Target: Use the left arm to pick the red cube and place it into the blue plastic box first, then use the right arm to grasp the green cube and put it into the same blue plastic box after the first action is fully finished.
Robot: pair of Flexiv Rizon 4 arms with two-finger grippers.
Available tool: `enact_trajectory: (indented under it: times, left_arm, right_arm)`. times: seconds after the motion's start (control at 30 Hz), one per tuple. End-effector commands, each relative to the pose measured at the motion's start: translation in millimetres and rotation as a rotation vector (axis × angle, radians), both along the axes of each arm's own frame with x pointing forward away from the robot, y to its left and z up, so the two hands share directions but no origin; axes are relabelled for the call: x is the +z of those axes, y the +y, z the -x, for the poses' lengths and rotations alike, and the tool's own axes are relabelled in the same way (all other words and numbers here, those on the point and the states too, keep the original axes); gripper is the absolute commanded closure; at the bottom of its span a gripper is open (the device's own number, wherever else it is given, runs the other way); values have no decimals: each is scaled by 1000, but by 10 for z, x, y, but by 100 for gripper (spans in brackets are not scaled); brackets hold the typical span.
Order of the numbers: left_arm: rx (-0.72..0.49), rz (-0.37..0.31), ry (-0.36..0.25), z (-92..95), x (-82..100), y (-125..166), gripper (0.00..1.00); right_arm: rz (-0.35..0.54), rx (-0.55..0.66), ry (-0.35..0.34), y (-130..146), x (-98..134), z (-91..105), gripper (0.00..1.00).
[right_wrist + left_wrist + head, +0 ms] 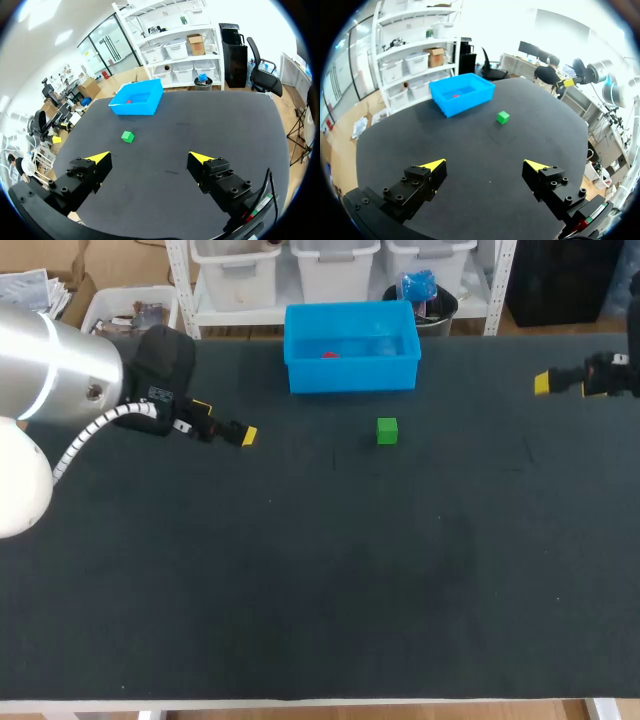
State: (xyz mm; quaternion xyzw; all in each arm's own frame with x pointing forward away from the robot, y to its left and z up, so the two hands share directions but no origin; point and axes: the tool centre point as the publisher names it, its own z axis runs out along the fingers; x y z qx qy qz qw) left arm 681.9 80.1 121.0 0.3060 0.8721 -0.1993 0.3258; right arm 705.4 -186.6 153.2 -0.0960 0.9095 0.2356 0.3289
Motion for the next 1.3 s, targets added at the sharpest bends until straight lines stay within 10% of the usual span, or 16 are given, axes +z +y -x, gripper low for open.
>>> enact_trajectory:
  times: [0.03,0.37,1.03,1.3]
  left_arm:
    - [-9,9,0,-6,-2,21,0]
    - [-9,9,0,-6,-2,21,0]
    - [-9,9,0,-6,-2,21,0]
    - [-9,9,0,-6,-2,21,0]
  right_arm:
    - [152,-71,32,353,90,-127,0]
    - [267,-49,113,940,-51,-332,0]
    - [267,-49,113,940,-51,-332,0]
    - [448,-130,269,1067,-144,-495,0]
